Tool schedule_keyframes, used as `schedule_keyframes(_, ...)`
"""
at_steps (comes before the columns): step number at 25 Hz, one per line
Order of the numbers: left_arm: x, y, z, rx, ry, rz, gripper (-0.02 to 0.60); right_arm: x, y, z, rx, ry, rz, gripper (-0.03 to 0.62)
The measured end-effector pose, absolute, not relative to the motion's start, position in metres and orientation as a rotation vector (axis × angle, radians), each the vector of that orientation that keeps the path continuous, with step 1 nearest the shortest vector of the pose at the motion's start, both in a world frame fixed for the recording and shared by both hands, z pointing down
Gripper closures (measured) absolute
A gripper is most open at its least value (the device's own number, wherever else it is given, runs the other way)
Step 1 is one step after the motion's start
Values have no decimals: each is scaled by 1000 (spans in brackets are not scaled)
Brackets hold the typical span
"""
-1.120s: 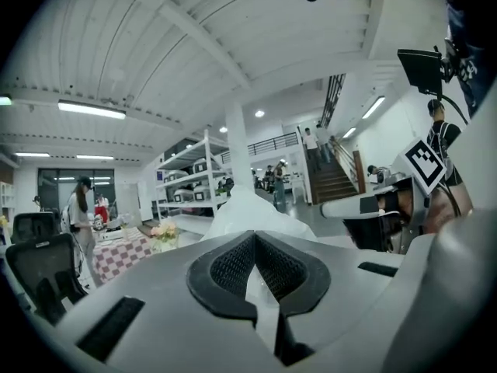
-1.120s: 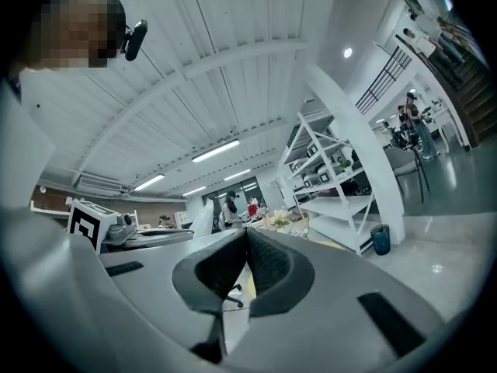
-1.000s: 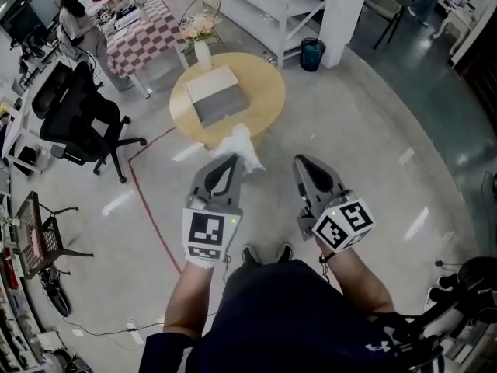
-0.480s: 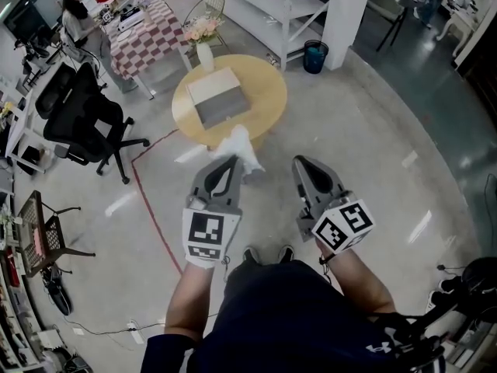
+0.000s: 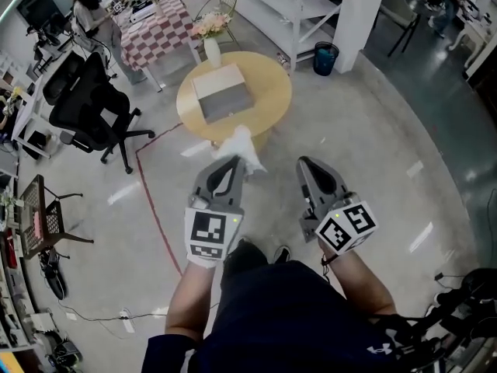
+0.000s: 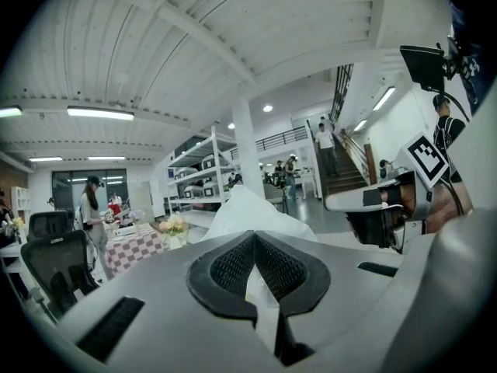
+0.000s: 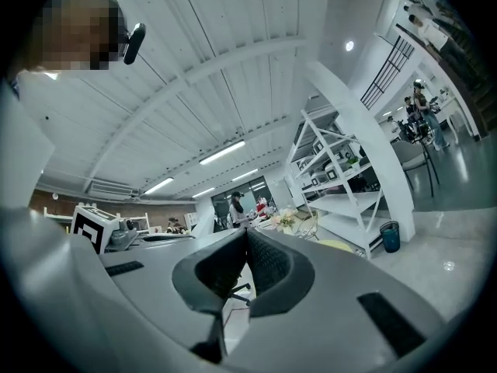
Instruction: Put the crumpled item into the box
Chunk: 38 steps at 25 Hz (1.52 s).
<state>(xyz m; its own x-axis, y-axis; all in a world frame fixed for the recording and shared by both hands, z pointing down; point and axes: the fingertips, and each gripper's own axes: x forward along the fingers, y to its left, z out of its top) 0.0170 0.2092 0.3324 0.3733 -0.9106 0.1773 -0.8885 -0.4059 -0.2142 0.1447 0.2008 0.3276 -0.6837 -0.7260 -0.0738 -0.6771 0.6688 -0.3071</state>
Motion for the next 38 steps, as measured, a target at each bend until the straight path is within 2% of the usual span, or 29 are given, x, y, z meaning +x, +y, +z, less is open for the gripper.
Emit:
schedule_keyframes(16, -14, 143, 349, -2600, 1641, -423, 565, 112, 139, 345, -1193, 2697, -458, 589)
schedule_keyframes(38, -125, 21, 353, -2716, 1553, -352, 565, 10, 31, 346, -1354, 2674, -479, 589)
